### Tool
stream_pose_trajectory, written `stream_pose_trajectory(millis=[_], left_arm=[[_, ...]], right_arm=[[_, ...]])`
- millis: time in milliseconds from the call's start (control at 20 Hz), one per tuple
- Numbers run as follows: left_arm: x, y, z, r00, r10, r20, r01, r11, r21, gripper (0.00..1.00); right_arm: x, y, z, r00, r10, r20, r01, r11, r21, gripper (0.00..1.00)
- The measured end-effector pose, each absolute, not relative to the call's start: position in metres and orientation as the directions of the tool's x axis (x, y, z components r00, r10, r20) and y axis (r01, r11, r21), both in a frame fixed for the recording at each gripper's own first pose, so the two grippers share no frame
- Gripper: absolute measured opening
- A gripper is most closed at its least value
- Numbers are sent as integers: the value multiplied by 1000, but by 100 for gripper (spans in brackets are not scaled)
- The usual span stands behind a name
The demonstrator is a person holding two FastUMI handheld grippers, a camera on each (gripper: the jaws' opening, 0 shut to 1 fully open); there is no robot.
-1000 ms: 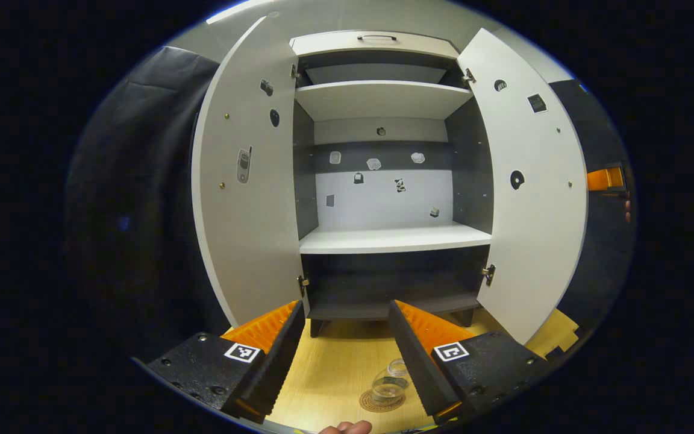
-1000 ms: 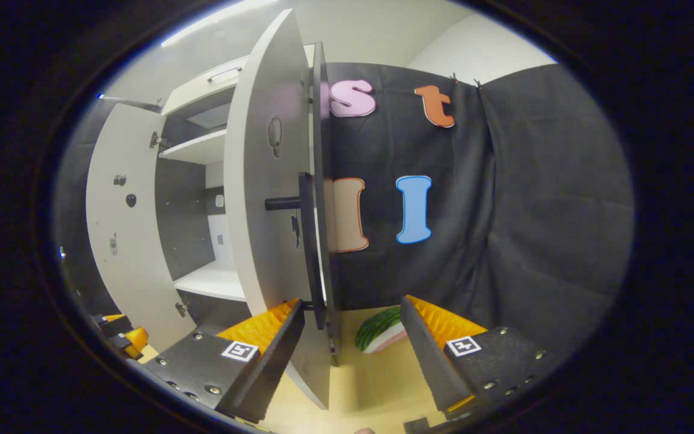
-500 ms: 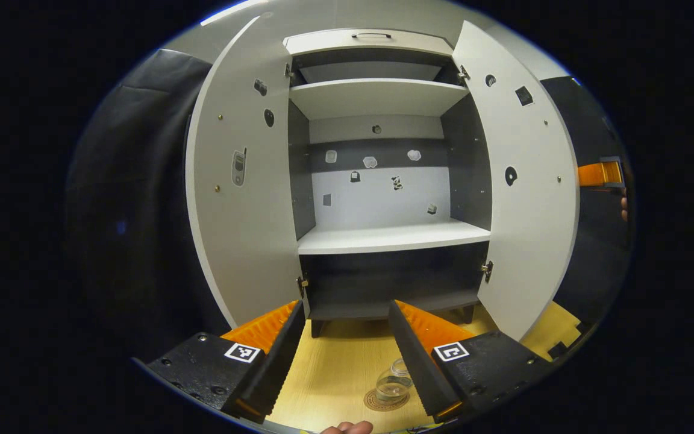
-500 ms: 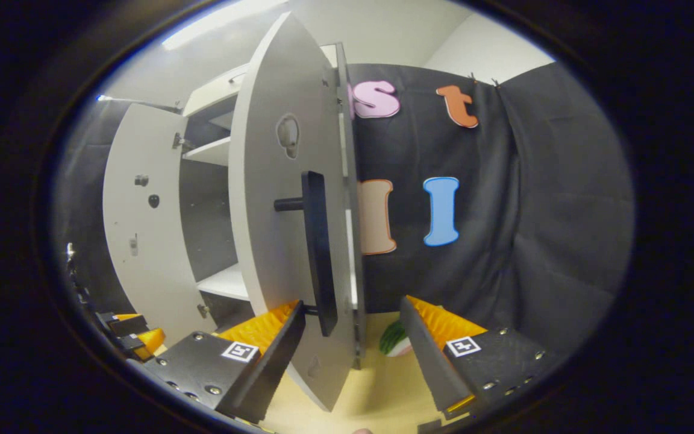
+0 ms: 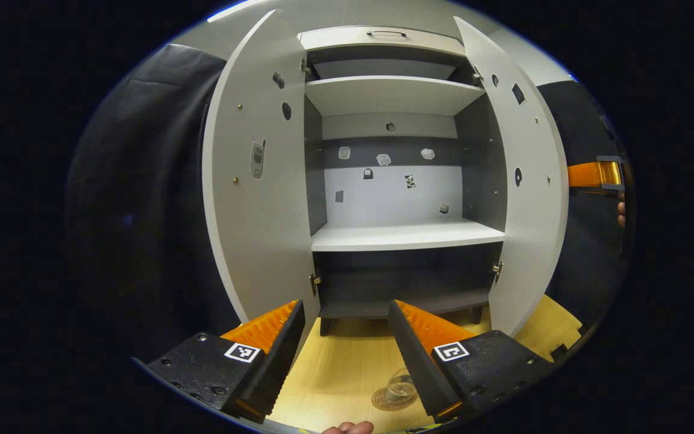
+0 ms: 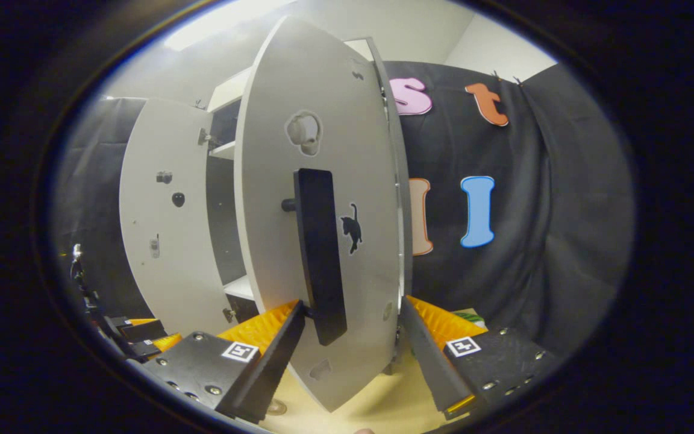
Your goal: Grasp the bottle in the cabinet with the left hand and place it on the coaster, then close the right door with the right hand and the left door with the left hand.
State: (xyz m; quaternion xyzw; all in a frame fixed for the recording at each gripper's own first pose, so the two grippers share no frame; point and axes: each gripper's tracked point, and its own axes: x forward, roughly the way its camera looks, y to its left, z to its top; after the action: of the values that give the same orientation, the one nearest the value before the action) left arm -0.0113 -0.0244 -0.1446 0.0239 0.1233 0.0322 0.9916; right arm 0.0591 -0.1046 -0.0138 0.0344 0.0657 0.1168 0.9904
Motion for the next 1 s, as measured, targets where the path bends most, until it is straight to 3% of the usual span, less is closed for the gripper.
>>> stream_pose_trajectory(millis=[1000], left_arm=[[-17,76,-130,950,225,-218,-218,974,57,89]], right_arm=[[143,6,-21,968,240,-79,-239,971,21,100]])
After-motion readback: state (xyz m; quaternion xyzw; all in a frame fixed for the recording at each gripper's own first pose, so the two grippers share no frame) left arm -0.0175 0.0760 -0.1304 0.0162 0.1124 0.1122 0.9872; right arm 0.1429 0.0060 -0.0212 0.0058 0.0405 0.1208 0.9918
